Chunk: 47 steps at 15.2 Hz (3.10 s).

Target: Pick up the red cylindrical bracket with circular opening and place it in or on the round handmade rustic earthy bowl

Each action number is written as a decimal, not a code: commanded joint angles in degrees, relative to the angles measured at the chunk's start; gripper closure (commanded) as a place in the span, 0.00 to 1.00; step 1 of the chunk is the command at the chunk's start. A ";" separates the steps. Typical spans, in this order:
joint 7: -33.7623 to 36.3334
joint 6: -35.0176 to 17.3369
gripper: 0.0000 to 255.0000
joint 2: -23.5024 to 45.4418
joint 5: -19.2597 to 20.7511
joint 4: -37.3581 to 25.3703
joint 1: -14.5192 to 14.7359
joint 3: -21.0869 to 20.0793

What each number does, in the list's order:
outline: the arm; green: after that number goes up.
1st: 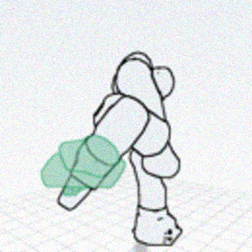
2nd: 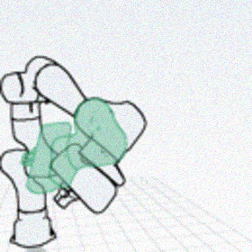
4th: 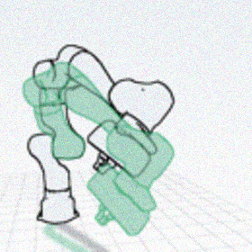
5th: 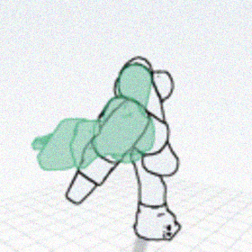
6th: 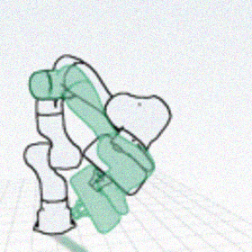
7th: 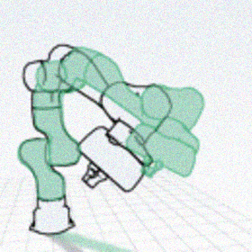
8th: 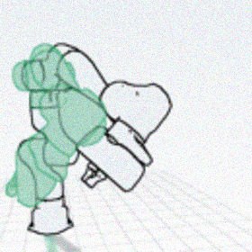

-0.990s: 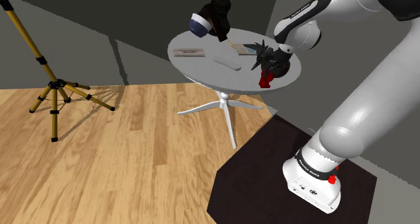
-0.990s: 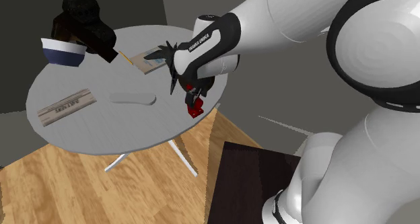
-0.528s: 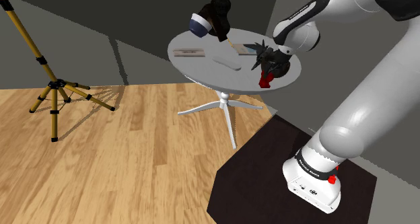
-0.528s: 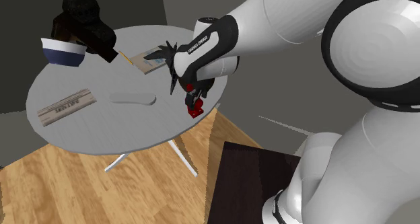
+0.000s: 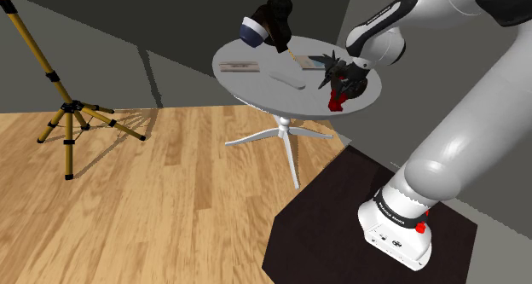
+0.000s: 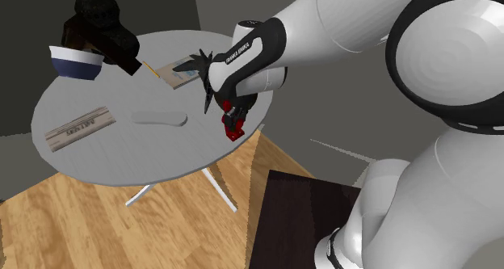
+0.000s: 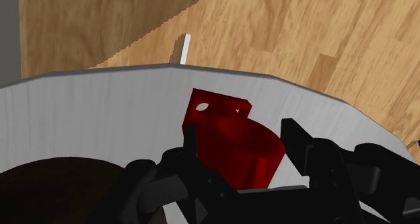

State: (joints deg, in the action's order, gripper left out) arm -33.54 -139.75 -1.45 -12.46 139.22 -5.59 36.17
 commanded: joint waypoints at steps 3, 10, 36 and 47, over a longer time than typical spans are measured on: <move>0.02 -0.01 1.00 0.01 0.02 0.10 0.04 -0.04; 4.28 5.11 1.00 -4.75 5.08 -1.57 -0.54 -0.48; 11.96 24.70 1.00 -14.77 12.30 -13.04 -2.00 -3.83; -7.82 32.24 1.00 12.56 -4.84 -39.69 -7.02 5.40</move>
State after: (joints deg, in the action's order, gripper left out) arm -39.21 -108.89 8.08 -15.18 102.78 -11.27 41.08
